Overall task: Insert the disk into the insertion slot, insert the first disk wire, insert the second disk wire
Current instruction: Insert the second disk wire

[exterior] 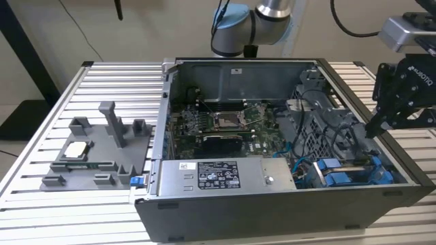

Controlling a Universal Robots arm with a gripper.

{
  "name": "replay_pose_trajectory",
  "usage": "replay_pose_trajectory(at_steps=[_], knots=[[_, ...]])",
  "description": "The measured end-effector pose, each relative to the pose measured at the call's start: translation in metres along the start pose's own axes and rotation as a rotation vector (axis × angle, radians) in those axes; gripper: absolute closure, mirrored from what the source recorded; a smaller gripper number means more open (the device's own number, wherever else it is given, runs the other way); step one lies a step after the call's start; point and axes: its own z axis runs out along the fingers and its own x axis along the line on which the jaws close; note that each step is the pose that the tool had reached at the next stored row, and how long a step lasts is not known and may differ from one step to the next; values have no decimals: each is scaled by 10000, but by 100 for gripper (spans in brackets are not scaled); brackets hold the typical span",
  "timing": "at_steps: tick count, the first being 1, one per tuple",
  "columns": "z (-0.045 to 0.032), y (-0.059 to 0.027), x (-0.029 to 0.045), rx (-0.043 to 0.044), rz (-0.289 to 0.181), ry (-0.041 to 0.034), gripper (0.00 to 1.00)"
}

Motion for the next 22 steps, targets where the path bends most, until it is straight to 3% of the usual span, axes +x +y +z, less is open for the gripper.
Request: replay_pose_trajectory(at_steps=[4, 7, 10, 19, 22], knots=[[15, 170, -59, 0, 0, -1, 84], [33, 302, -52, 6, -1, -2, 84], [61, 391, -29, 118, -12, -11, 84], [87, 397, 58, 258, -547, 5, 84], [92, 391, 120, 297, -654, 7, 84]])
